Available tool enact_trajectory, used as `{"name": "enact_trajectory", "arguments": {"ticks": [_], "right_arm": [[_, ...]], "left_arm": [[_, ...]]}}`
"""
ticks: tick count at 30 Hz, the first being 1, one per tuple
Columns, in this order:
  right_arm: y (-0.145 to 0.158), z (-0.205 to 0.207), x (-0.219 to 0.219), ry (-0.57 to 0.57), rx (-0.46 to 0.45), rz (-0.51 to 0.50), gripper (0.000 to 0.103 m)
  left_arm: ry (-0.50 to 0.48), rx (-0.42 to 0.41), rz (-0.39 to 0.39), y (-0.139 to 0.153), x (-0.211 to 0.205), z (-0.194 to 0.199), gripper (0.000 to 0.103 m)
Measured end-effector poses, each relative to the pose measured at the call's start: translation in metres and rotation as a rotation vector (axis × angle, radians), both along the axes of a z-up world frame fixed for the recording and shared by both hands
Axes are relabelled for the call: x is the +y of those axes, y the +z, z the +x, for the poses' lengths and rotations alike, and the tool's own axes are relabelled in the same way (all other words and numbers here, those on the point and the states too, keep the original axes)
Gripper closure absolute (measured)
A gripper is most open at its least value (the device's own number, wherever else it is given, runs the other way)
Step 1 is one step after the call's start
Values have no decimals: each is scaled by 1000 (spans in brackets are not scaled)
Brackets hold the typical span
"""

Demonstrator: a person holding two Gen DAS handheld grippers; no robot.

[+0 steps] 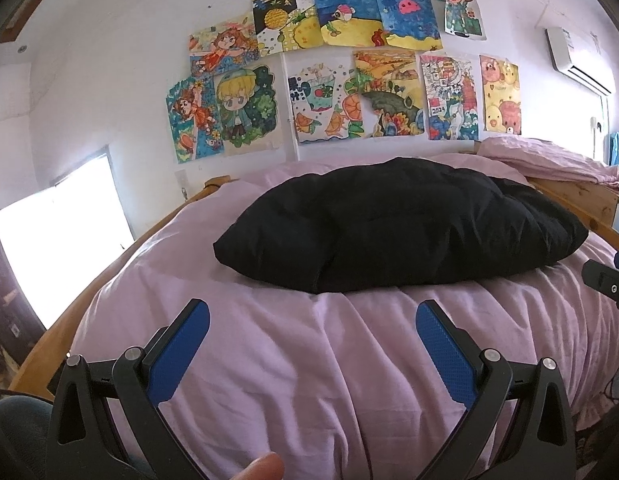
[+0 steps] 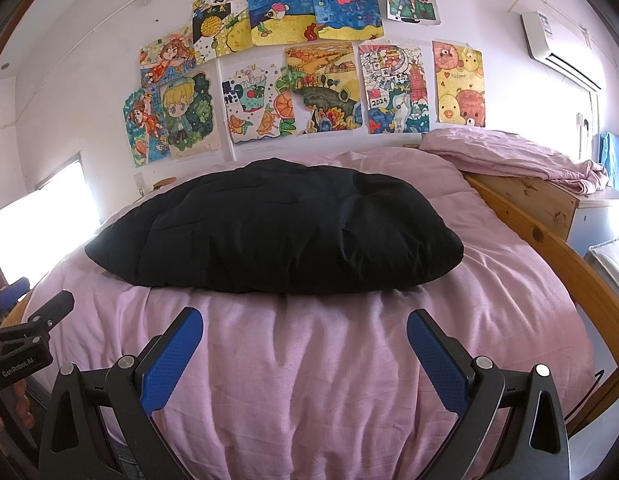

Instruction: Fold large clothes

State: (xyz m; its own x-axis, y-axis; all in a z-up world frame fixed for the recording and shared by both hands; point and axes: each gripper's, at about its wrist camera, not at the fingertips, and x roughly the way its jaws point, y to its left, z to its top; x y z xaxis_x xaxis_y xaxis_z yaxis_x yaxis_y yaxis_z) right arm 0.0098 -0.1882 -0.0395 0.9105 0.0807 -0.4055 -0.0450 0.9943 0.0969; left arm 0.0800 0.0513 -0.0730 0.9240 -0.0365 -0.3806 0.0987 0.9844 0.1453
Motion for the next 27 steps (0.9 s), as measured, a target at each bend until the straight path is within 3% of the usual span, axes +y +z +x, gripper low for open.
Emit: {"name": "enact_trajectory", "arguments": {"ticks": [27], "right_arm": [[0, 0, 1, 0, 1, 0, 0]], "left_arm": [[9, -3, 11, -4, -5, 0, 2]]}}
